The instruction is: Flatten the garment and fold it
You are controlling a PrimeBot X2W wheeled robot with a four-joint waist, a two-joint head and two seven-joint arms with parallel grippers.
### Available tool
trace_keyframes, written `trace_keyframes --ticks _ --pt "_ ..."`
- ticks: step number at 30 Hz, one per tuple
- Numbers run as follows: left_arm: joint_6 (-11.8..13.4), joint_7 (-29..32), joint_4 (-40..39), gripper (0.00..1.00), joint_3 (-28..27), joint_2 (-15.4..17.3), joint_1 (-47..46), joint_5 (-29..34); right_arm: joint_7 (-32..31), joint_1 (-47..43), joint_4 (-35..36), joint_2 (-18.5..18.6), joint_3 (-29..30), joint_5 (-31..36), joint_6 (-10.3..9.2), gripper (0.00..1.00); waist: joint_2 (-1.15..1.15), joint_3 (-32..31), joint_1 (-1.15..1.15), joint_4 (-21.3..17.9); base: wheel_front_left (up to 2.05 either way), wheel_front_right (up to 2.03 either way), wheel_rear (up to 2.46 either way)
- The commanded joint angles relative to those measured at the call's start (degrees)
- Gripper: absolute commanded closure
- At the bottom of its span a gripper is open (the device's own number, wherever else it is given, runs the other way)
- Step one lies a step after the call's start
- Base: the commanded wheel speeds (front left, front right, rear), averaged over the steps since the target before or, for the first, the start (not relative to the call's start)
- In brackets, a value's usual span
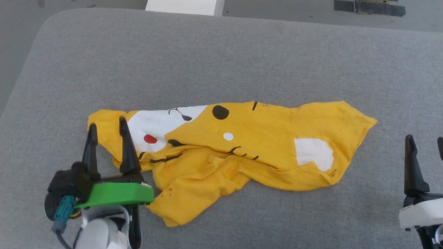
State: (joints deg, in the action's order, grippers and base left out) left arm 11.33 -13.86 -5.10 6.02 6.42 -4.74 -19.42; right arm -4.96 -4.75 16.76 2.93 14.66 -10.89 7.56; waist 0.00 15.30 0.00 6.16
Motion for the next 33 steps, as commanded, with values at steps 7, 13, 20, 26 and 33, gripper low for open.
trace_keyframes --ticks 7,13,20,26,33 --pt "-0.55 -1.11 -11.10 0.00 1.34 -0.63 4.13 11.95 -0.40 -0.07 -0.30 -0.05 -0.61 0.08 -0.08 0.00 0.00 -0.57 0.00 0.48 0.00 0.00 0.00" --pt "-0.90 -1.13 -9.80 0.00 2.34 -1.46 6.75 14.36 -1.34 0.28 0.01 -0.05 -1.68 1.28 -0.08 0.00 0.00 -0.59 0.00 1.13 0.00 0.00 0.00" --pt "-1.95 -1.13 -9.60 0.00 1.71 -2.08 5.80 14.59 -9.10 7.31 1.16 -0.05 -4.47 4.65 -0.08 0.00 0.00 0.61 0.00 2.27 0.00 0.00 0.00" --pt "-3.14 -1.13 -8.56 0.00 2.31 -2.66 4.83 14.26 -21.60 17.91 -3.28 4.71 -7.09 4.21 -0.08 0.00 0.00 2.51 0.00 3.35 0.00 0.00 0.00" --pt "-4.33 -1.14 -7.11 0.00 3.01 -3.09 3.75 13.92 -33.54 25.92 -12.98 12.06 -9.66 1.68 -0.08 0.00 0.00 4.23 0.00 5.50 0.00 0.00 0.00"
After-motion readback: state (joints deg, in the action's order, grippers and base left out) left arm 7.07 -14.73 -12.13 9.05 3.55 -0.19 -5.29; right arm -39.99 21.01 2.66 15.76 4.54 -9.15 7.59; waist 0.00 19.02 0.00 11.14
